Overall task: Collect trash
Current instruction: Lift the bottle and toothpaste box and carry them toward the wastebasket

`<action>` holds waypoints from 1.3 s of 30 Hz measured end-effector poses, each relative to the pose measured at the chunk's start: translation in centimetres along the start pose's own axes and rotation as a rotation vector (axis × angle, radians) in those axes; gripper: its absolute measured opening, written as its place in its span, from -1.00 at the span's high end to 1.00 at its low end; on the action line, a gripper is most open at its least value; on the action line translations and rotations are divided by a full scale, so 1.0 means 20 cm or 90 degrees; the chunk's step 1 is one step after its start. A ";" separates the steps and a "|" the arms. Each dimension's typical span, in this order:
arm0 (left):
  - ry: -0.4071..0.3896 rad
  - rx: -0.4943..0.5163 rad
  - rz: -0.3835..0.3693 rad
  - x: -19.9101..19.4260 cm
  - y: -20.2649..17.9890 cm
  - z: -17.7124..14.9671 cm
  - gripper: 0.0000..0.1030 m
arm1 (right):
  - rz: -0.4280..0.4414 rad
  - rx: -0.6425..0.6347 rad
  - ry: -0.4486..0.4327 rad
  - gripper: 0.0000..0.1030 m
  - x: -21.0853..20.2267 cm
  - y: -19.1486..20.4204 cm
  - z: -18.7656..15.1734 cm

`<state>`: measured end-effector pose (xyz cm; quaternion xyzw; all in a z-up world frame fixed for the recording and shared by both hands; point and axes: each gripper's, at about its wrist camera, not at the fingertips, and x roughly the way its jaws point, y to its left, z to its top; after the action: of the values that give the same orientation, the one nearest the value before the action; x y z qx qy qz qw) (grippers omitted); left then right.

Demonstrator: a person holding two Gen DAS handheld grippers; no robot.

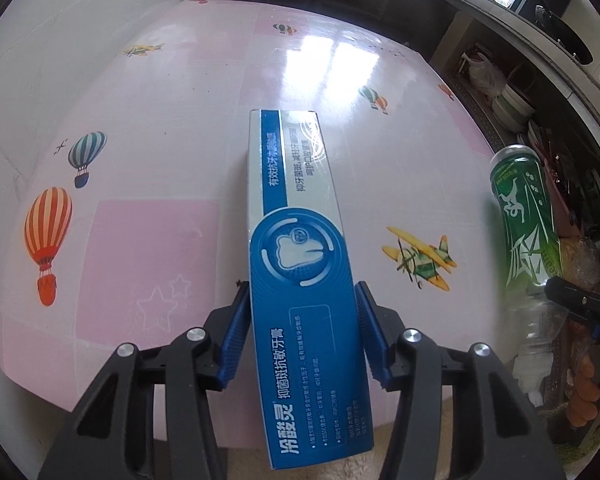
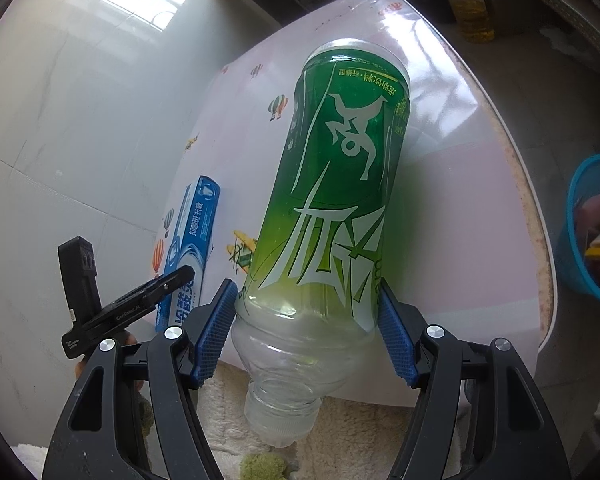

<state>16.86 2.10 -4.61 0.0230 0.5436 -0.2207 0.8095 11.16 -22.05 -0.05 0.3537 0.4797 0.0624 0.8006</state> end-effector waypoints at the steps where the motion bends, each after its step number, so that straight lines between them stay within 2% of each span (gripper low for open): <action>1: 0.002 -0.002 -0.003 -0.01 -0.01 -0.02 0.04 | 0.001 0.001 0.003 -0.25 -0.01 -0.01 0.00; 4: 0.003 -0.012 -0.001 -0.04 0.00 -0.05 0.01 | 0.009 0.006 0.012 -0.25 -0.02 -0.03 -0.01; 7: -0.009 0.000 0.019 -0.05 -0.02 -0.04 -0.11 | 0.018 0.010 0.023 -0.28 -0.01 -0.04 0.00; 11: -0.026 0.000 0.033 -0.03 -0.03 0.00 -0.11 | 0.033 0.031 0.034 -0.33 0.03 -0.07 0.04; 16: -0.021 0.004 0.074 0.04 -0.04 0.02 -0.11 | 0.042 0.051 0.037 -0.35 0.05 -0.12 0.06; 19: -0.017 0.003 0.068 0.06 -0.04 0.02 -0.11 | 0.048 0.048 0.038 -0.35 0.04 -0.13 0.07; 23: -0.024 0.009 0.090 0.08 -0.05 0.03 -0.10 | 0.060 0.058 0.041 -0.35 0.05 -0.13 0.07; 29: -0.028 0.020 0.105 0.08 -0.08 0.03 0.09 | 0.062 0.064 0.041 -0.34 0.03 -0.15 0.08; 31: -0.029 0.020 0.105 0.08 -0.08 0.02 0.10 | 0.062 0.064 0.040 -0.28 0.02 -0.15 0.08; 39: -0.038 0.015 0.102 0.06 -0.09 0.01 0.12 | 0.045 0.057 0.028 -0.26 0.02 -0.12 0.07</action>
<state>16.84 0.04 -5.30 0.0692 0.5127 -0.1626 0.8402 11.84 -24.37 -1.40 0.4044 0.4867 0.0773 0.7704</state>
